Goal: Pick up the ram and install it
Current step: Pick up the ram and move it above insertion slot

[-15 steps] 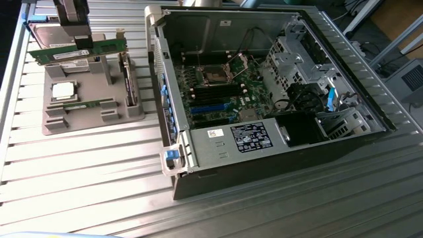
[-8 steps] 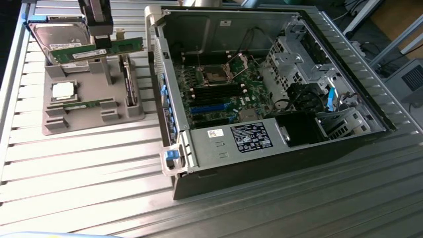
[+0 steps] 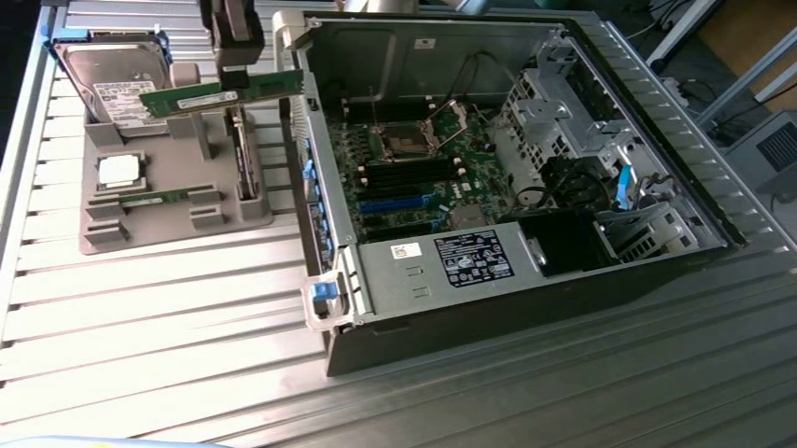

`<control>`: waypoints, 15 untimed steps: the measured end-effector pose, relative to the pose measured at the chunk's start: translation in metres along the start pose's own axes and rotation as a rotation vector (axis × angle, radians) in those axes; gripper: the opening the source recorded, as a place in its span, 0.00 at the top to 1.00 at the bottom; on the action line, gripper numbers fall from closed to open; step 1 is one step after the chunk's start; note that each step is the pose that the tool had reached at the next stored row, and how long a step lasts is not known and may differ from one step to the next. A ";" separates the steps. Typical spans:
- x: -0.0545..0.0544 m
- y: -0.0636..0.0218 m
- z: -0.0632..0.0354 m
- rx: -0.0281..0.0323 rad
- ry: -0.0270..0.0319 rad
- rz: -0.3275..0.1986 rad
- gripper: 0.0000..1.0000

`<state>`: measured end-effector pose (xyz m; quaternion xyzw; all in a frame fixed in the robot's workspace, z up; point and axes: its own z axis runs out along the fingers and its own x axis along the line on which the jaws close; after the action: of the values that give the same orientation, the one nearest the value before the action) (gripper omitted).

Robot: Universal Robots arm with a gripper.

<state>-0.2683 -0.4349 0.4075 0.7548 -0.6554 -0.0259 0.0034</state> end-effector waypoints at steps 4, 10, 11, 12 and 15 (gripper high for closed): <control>0.002 -0.0169 -0.0007 0.0000 0.0001 0.000 0.87; 0.007 -0.0503 -0.0022 -0.0001 0.0003 0.000 0.87; 0.008 -0.0540 -0.0024 0.0000 0.0003 0.000 0.87; 0.008 -0.0569 -0.0025 -0.0001 0.0003 0.000 0.87; 0.010 -0.0691 -0.0031 -0.0001 0.0004 0.000 0.87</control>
<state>-0.1984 -0.4349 0.4075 0.7548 -0.6554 -0.0258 0.0036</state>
